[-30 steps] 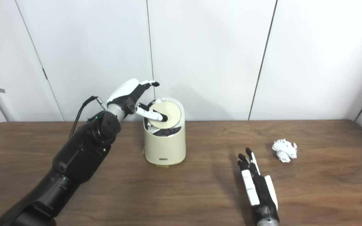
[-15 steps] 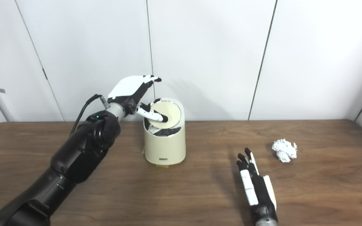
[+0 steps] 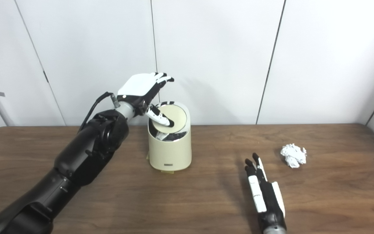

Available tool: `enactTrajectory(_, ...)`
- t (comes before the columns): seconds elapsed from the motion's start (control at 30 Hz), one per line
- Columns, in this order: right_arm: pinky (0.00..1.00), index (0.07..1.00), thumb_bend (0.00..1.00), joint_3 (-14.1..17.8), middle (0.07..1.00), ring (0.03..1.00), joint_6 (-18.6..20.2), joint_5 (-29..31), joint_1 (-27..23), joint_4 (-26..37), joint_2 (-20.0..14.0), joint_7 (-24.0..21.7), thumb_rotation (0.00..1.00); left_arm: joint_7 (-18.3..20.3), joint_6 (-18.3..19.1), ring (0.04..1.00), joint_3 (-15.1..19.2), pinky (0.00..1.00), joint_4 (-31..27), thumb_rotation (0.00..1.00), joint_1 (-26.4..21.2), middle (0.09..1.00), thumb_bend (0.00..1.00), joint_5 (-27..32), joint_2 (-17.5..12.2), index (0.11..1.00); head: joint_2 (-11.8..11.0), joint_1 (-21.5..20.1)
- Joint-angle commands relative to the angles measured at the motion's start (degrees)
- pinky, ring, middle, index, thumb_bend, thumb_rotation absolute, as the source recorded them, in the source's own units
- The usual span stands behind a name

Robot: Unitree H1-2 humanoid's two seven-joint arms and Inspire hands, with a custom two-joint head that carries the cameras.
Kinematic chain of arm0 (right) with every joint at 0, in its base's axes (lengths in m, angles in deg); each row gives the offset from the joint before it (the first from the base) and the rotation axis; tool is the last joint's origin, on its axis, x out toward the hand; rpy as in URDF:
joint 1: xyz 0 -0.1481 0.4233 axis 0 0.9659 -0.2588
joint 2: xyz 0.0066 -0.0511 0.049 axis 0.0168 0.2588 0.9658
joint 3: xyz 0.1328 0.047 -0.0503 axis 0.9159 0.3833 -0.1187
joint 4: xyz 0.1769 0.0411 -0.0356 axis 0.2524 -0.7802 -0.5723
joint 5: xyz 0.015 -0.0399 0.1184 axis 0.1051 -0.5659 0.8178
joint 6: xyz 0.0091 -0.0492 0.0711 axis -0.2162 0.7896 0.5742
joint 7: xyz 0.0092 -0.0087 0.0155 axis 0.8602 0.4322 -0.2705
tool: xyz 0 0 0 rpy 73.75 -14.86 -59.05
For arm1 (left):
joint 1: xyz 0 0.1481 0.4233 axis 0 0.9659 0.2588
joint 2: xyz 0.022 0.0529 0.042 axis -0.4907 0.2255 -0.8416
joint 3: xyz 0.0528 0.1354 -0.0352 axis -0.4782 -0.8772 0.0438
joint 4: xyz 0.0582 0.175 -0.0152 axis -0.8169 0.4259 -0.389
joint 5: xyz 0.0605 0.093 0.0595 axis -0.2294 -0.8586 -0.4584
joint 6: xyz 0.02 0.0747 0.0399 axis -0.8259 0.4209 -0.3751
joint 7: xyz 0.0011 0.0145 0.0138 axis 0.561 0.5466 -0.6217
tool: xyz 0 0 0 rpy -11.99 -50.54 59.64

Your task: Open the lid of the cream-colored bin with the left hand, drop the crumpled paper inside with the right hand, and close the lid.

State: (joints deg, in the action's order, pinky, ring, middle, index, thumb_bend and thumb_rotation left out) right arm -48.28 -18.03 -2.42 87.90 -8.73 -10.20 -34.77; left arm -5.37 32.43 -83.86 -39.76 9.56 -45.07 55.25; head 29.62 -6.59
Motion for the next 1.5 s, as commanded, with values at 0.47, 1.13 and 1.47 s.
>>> enactTrajectory(0.47,0.95,0.998,0.51,-0.6,0.942,0.927,0.5,-0.1,-0.7,-0.4,0.8,-0.1,1.00,-0.1,9.0,0.875,21.6,0.76,-8.0,0.38,-0.5,0.905,0.58,20.4,7.3,0.890,-0.1,-0.7)
enactTrajectory(1.13,0.95,1.000,0.54,-0.2,0.945,0.931,2.6,0.9,0.0,2.4,0.2,-0.8,1.00,-1.2,10.8,0.920,35.1,0.93,-26.8,0.72,20.6,0.916,0.36,42.0,5.1,0.934,1.2,0.3)
enactTrajectory(1.47,0.95,1.000,0.55,0.9,0.955,0.931,3.6,1.2,-0.5,5.0,-0.1,-0.5,1.00,-4.7,7.2,0.953,37.7,0.96,-29.8,0.80,31.3,0.937,0.41,46.7,7.1,0.952,2.2,0.4)
